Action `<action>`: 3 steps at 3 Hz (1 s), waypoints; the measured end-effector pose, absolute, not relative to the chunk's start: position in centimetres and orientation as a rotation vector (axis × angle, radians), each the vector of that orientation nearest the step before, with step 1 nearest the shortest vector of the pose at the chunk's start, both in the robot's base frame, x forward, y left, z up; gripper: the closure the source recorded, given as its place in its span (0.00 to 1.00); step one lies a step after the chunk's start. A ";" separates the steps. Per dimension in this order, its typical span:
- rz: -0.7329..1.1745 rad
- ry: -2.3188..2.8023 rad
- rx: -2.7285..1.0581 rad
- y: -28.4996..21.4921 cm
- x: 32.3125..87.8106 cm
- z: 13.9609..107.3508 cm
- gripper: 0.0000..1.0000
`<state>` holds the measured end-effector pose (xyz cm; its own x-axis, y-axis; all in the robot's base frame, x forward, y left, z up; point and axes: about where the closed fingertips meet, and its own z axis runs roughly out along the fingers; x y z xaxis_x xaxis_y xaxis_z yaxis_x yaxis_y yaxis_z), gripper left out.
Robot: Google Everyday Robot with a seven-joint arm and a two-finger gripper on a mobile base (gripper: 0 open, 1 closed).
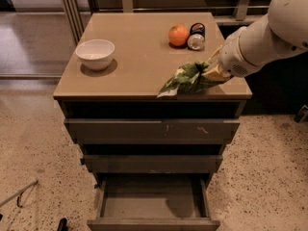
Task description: Place green jalapeno chip bag into bottom drawer
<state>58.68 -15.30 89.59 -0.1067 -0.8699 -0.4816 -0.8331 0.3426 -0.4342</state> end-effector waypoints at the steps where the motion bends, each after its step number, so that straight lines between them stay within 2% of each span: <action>1: -0.069 1.931 -1.487 -15.3 58.7 89.6 1.00; 2: -0.042 1.959 -1.491 -15.5 56.9 88.2 1.00; 3: 0.037 2.049 -1.465 -16.3 52.6 84.3 1.00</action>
Offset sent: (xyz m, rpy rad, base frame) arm -0.0824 -0.0143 -0.0674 0.0229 0.1585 -0.0240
